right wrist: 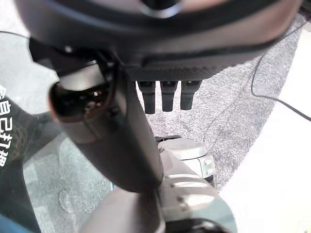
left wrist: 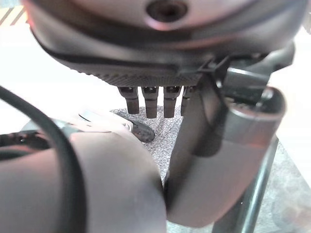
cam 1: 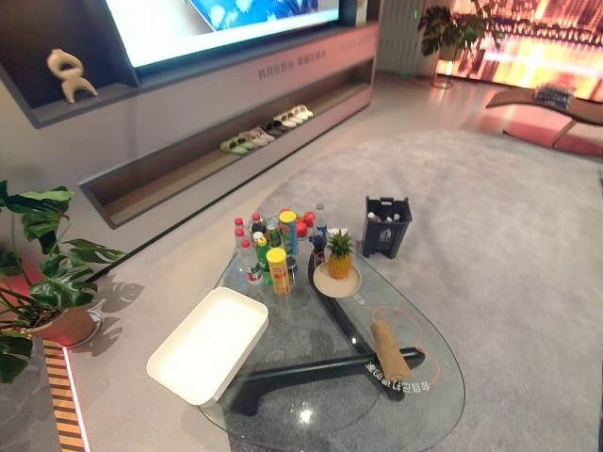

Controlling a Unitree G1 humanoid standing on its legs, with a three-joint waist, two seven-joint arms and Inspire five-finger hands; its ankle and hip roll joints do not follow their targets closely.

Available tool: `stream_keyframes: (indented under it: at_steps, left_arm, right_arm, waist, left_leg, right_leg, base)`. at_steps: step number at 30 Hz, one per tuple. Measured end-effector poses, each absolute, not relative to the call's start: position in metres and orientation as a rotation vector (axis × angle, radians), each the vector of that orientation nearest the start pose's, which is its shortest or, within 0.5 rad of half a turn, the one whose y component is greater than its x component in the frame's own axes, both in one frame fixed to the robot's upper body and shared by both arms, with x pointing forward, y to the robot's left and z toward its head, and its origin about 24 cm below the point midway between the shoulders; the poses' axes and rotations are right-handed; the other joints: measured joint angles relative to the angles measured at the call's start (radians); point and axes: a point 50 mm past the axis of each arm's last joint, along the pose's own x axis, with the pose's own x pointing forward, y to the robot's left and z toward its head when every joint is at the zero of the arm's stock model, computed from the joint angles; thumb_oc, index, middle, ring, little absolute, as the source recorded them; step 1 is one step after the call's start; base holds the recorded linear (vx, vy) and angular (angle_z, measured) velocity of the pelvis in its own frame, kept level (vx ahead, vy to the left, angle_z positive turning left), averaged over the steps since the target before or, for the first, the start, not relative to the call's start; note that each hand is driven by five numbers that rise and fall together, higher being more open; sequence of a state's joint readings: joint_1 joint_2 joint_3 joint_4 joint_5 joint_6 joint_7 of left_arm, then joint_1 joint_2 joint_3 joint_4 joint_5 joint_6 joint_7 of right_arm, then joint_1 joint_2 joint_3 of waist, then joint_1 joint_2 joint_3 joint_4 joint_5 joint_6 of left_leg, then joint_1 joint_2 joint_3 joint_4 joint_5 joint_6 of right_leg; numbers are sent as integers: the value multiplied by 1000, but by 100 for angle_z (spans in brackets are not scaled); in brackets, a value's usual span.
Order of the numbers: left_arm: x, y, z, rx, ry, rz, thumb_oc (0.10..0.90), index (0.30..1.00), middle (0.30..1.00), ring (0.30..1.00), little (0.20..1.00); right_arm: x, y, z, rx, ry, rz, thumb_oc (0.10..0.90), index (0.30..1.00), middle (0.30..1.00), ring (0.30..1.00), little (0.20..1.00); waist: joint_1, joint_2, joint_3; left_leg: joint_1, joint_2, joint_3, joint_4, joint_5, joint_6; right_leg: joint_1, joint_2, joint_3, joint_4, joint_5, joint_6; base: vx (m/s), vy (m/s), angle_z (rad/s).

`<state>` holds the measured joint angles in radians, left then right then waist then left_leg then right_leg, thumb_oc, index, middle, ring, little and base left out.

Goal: Wipe the table with a cloth and put it in the basket.

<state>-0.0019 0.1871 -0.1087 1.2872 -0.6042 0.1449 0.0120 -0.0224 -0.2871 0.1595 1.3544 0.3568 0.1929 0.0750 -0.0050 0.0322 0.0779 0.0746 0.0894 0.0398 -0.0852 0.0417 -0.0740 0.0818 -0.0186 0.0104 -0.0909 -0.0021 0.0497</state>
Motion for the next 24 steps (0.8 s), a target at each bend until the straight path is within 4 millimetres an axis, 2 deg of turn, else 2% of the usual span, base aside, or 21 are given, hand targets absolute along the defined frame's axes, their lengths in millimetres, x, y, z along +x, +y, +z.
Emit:
stream_keyframes:
  at_steps: [4, 6, 10, 15, 19, 22, 24]
  left_arm:
    - [85, 210, -169, -336, 1317, 392, 800, 900, 900, 900, 900]
    - [97, 209, -167, -350, 1288, 389, 800, 900, 900, 900, 900]
    - [113, 208, -163, -354, 1253, 375, 800, 900, 900, 900, 900]
    - [135, 208, -156, -320, 1199, 329, 800, 900, 900, 900, 900]
    - [150, 206, -150, -291, 1162, 286, 800, 900, 900, 900, 900]
    - [176, 203, -141, -308, 1101, 270, 800, 900, 900, 900, 900]
    - [190, 202, -134, -313, 1066, 258, 800, 900, 900, 900, 900]
  right_arm:
    - [79, -253, -161, 38, 1393, -271, 800, 900, 900, 900, 900]
    - [97, -253, -157, 28, 1321, -268, 800, 900, 900, 900, 900]
    - [133, -249, -147, 7, 1163, -250, 800, 900, 900, 900, 900]
    - [188, -243, -124, -44, 941, -236, 800, 900, 900, 900, 900]
    - [220, -240, -106, -50, 806, -245, 800, 900, 900, 900, 900]
    - [251, -241, -82, -83, 686, -268, 800, 900, 900, 900, 900]
    - [262, -243, -72, -95, 633, -285, 800, 900, 900, 900, 900]
  waist:
    - [-3, 12, 70]
    - [-3, 11, 118]
    - [-4, 4, 171]
    - [-3, -5, 214]
    - [-2, -3, 243]
    - [-2, 1, 280]
    - [-4, 3, 317]
  left_leg:
    - [-57, -1, 3, 0, 13, 1]
    - [-75, -3, 3, 1, 23, 2]
    - [-99, -9, 3, 1, 28, 2]
    - [-101, -10, 2, 1, 28, 2]
    - [-112, -12, 1, 1, 29, 1]
    - [-176, -18, -5, 27, 32, 3]
    - [-193, -21, -6, 37, 32, 4]
  right_leg:
    - [-59, 1, 5, 3, 20, -2]
    - [-78, 0, 6, 6, 29, 0]
    - [-98, -1, 8, 6, 38, 3]
    - [-105, -1, 6, 6, 37, 3]
    - [-113, -2, 4, 6, 38, 4]
    - [-158, -7, 1, 8, 52, 7]
    - [-174, -9, 1, 16, 54, 9]
  base:
    - [-131, -9, -5]
    - [-149, -24, -2]
    - [-44, -17, -2]
    - [0, 0, 0]
    - [-55, -29, 2]
    - [-118, -16, 3]
    - [-118, 6, 1]
